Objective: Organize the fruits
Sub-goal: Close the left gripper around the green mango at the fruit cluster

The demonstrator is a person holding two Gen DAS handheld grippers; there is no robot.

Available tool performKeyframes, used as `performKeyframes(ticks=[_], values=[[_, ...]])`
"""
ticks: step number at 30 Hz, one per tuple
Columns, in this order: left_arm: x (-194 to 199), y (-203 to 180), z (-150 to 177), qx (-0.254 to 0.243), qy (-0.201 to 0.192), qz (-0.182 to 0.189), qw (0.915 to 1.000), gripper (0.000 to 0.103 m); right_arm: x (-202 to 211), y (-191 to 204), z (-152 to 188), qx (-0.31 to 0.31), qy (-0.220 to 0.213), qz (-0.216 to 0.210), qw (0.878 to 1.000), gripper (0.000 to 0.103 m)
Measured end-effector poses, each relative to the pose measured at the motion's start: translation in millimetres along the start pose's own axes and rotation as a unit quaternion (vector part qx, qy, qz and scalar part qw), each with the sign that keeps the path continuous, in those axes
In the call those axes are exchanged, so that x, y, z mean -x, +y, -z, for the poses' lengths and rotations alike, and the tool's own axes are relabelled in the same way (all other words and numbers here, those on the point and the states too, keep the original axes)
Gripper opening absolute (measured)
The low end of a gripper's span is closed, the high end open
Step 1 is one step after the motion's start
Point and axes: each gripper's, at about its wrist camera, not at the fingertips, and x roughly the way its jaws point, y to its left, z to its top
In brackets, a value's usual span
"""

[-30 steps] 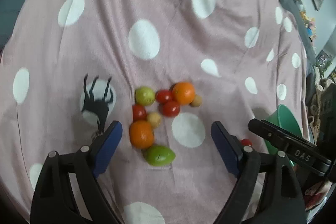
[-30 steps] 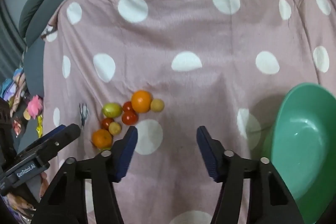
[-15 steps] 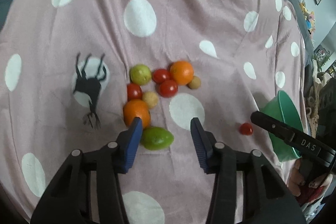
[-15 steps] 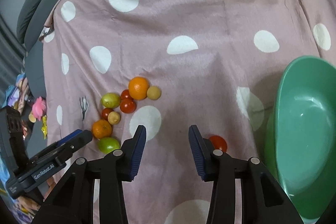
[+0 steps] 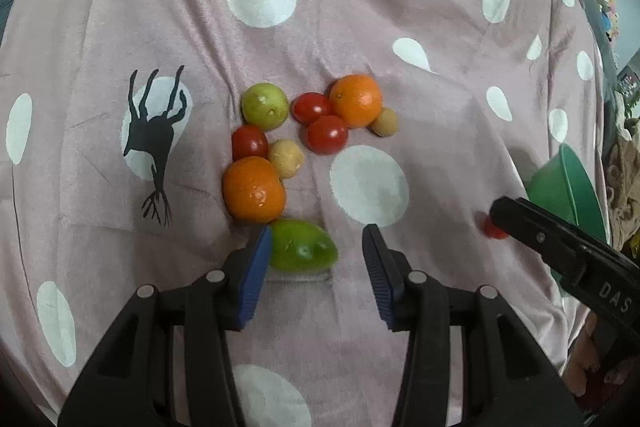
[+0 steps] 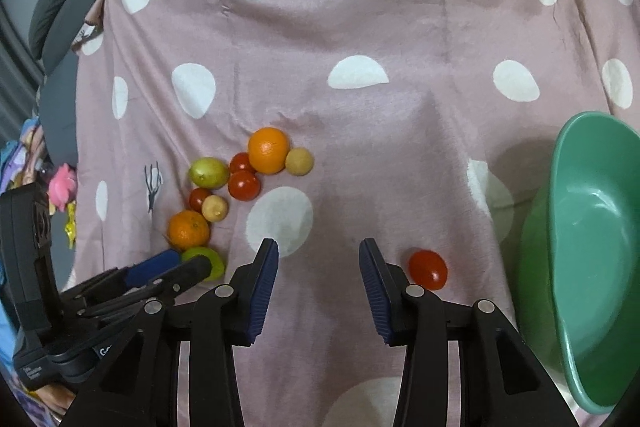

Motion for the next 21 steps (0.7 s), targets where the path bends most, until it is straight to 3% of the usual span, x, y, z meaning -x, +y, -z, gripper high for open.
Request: performKeyframes(ticks=[5,9,14,18,21], values=[[-8,0,-2,0.0,0.008,-0.015,0.9998,0.051,2,2,2,0.011,0.005,0.038,0.999,0.045],[-14,4,-3,0.018,0.015,-0.015,0.9996,0.057,1,3,1,0.011,0.031,0.042,0.999,0.045],[-27,2,-2,0.025,0.036,-0.008,0.999,0.055,2,4,0,0.01,0.033,0.044,0.998,0.045],[-31,-3,-1,0.007,0.03,-0.03,0.9991,0.033,3,6,0,0.007,0.024,0.038,0.999,0.045],[-29,-5,-2,0.007,0.025,-0.023,0.9994,0.033,2,6,1,0.006,0.022,0.033,0.999,0.045]])
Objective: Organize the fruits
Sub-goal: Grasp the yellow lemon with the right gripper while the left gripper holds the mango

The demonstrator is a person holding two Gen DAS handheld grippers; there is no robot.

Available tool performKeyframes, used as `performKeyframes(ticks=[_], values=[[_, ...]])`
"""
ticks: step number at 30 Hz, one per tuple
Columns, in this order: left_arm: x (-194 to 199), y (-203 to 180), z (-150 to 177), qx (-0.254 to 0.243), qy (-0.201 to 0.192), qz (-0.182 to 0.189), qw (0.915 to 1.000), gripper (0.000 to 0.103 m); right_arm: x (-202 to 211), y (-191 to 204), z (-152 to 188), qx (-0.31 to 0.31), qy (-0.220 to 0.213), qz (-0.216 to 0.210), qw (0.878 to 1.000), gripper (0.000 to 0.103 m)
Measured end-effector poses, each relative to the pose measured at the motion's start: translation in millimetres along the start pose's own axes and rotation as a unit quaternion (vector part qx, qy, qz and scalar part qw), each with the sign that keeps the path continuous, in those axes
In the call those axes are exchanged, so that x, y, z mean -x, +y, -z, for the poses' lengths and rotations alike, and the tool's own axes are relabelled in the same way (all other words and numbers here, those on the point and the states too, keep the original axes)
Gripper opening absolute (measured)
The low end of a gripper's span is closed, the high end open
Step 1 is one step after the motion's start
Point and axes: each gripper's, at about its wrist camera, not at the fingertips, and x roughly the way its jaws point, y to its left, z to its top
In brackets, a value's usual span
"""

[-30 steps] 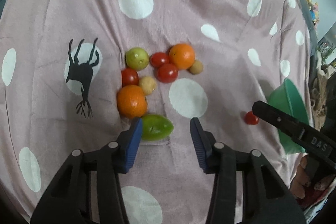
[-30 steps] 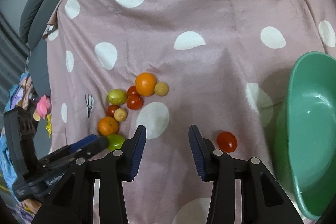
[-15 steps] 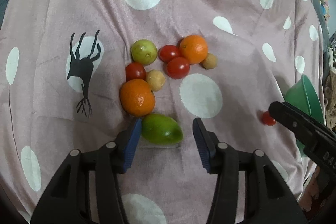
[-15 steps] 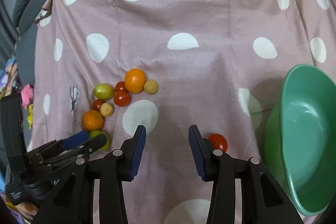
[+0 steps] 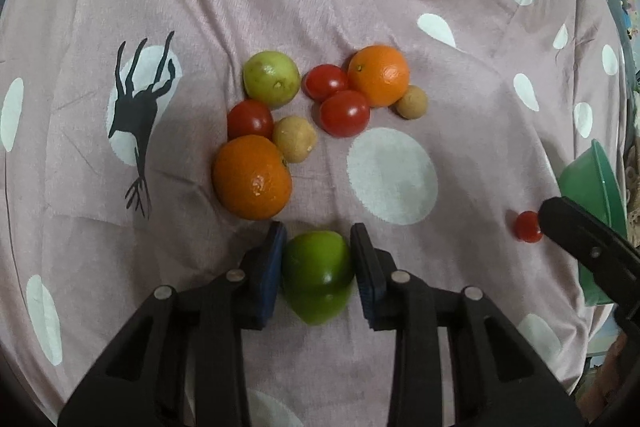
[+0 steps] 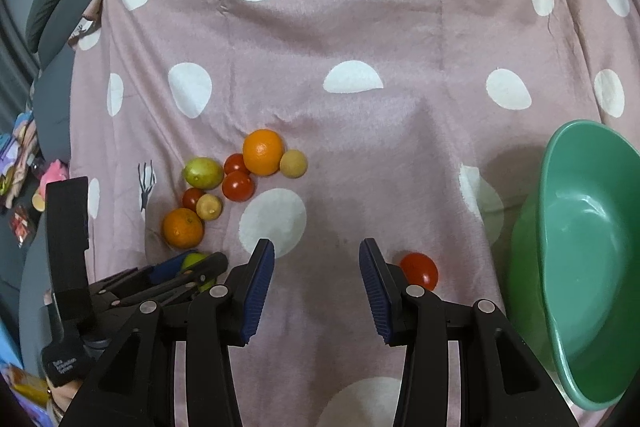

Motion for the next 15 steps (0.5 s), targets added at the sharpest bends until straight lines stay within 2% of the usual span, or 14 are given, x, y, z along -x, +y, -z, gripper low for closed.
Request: performKeyframes(ticks=[4,7,11,15], values=[[18,9,1,0.006,-0.021,0.012,0.9997,0.033,-5,3,0,0.0,0.008,-0.005,1.0,0.045],[41,24,-4,0.021,-0.051,0.029,0.9981,0.033,-12,11,-4,-0.001,0.017,-0.028,0.999,0.045],[61,52,-12,0.048,-0.087,-0.001,0.9951,0.033,-33,39,-23,0.018,0.028,-0.055,0.998,0.045],[69,75,-18,0.085,-0.1,-0.002,0.9914,0.033,-61,67,-42,0.032,0.048,-0.079,0.995,0.045]])
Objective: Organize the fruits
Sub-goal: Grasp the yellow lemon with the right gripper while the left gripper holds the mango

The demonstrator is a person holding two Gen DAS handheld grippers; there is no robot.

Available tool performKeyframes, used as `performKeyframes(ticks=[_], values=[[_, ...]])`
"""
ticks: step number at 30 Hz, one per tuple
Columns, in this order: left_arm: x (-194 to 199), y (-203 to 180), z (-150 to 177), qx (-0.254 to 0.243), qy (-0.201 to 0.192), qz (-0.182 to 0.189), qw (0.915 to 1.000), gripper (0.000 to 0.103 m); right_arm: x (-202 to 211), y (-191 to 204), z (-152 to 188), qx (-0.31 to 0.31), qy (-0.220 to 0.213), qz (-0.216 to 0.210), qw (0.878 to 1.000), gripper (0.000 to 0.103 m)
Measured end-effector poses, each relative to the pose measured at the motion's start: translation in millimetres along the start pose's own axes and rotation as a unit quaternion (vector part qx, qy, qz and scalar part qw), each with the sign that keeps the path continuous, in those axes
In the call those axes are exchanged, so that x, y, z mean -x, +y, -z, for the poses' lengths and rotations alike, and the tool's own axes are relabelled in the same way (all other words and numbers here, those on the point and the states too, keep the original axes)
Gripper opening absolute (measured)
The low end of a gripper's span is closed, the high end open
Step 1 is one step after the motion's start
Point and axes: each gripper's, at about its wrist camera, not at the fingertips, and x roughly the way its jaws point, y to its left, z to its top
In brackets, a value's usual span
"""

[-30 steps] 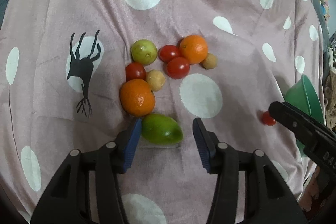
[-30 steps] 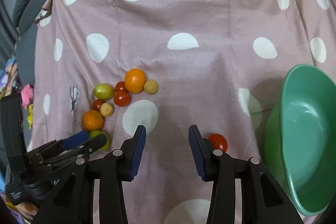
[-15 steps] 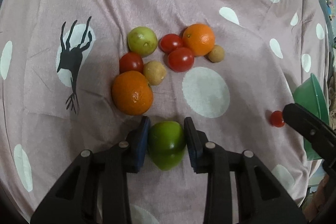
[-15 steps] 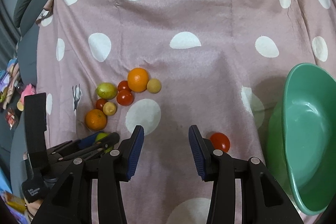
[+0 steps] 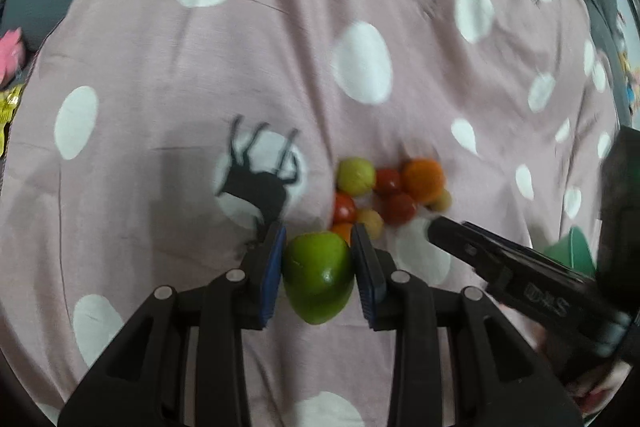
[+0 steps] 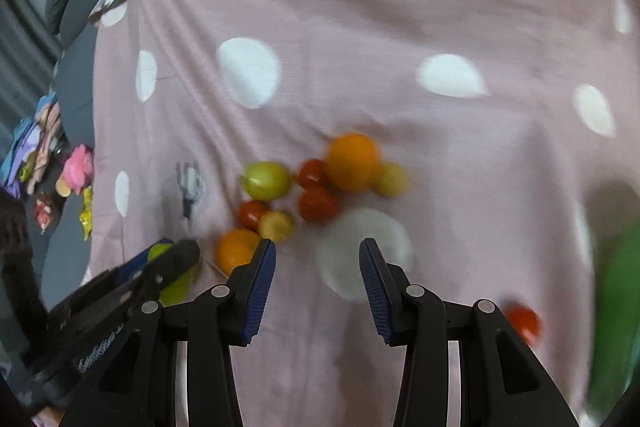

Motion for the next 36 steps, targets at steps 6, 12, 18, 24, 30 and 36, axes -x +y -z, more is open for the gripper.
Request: performKeyframes(ticks=[6,12,18,24,30,36], values=[[3,13,-7,0.024,-0.009,-0.014,0.9996,0.033,-46,12,-28,-0.043,0.031,-0.035,0.998,0.045],[10,15,-7,0.028,-0.012,-0.012,0.9995,0.033,-67,14,-32,-0.055,0.033,-0.035,0.997,0.045],[11,13,-6,0.027,-0.008,-0.008,0.9996,0.033,-78,26,-36,-0.019,0.035,0.012,0.999,0.043],[15,14,-6,0.024,-0.01,-0.001,0.9997,0.033,-76,42,-30,0.006,0.036,0.049,0.998,0.04],[17,17,-8,0.026,-0.011,0.01,0.9996,0.033,-45,52,-18,-0.009,0.013,0.011,1.0,0.04],[21,17,-5,0.025,-0.016,0.015,0.9995,0.033,28,28,-4,-0.02,-0.041,-0.008,0.999,0.04]])
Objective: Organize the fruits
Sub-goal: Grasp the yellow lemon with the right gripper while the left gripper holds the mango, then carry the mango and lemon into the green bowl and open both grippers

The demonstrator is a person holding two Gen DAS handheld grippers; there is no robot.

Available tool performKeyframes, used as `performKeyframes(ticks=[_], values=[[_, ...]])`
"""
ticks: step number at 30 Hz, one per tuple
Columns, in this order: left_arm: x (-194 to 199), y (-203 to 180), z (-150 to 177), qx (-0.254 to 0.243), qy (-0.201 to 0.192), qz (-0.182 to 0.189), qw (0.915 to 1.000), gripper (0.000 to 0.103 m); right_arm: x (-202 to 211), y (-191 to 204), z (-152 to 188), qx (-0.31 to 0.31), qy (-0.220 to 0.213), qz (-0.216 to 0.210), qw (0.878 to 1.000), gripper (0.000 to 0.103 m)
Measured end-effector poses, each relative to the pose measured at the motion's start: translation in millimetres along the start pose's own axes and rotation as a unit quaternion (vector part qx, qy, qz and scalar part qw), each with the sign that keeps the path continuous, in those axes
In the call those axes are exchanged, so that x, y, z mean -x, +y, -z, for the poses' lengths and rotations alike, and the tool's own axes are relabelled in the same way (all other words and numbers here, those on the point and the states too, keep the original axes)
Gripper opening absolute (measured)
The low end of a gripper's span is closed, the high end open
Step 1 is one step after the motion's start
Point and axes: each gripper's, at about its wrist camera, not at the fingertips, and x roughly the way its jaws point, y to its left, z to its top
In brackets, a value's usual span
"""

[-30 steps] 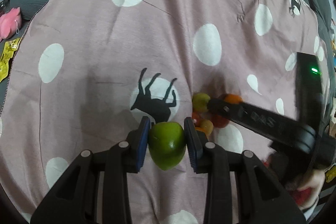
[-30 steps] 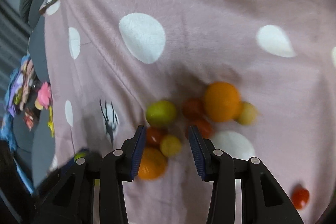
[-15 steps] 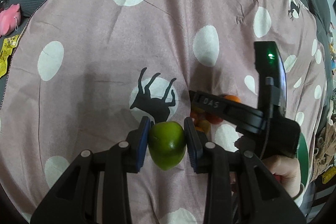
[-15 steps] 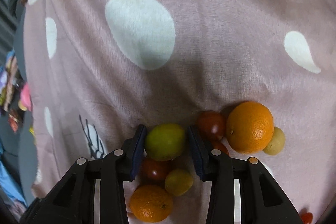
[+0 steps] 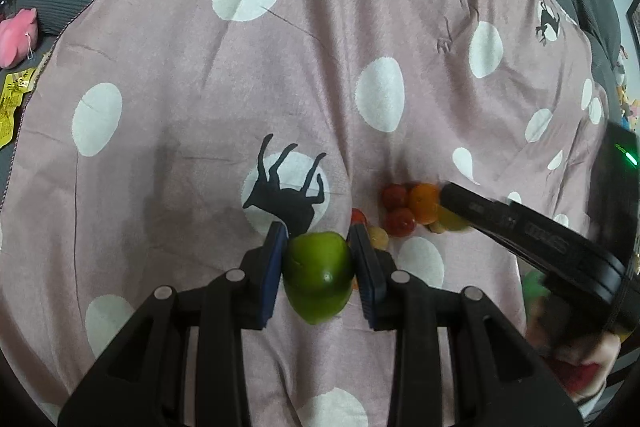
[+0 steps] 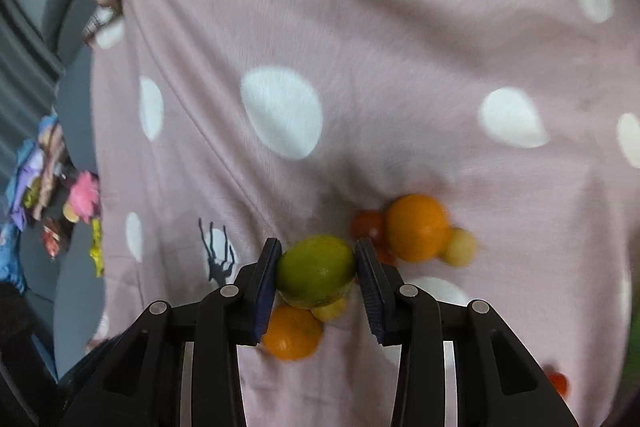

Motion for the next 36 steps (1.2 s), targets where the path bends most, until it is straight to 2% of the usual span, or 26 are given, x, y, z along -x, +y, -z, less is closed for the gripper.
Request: performKeyframes(ticks=[2,4,7,10,14,21,26,32,36], values=[[1,-2,2,-0.003,0.0,0.002,1.0,0.033,25,-15,12,-0.009,-0.015,0.003,1.0,0.04],[2,-4,4,-0.006,0.0,0.002,1.0,0.033,32,-29,20,-0.014,-0.023,0.011,1.0,0.04],[3,-6,5,-0.01,0.0,0.004,0.9999,0.033,49,-51,49,-0.026,-0.027,0.036,0.999,0.04],[3,-8,4,-0.012,0.0,0.006,0.9999,0.033,40,-67,48,-0.032,-0.026,0.059,0.997,0.04],[2,-12,3,-0.018,0.001,0.009,0.9998,0.033,45,-85,62,-0.042,-0.023,0.061,0.997,0.04],[5,-33,12,-0.042,-0.001,0.013,0.999,0.033,61,-78,66,-0.023,-0.05,0.065,0.996,0.04],[8,-59,22,-0.077,-0.005,0.018,0.9969,0.033,81,-77,67,-0.014,-0.078,0.086,0.993,0.04],[13,-102,34,-0.127,-0.012,0.032,0.9913,0.033,111,-86,61,-0.019,-0.113,0.091,0.989,0.04],[16,-133,39,-0.152,-0.022,0.042,0.9872,0.033,133,-95,60,-0.021,-0.14,0.114,0.983,0.04]])
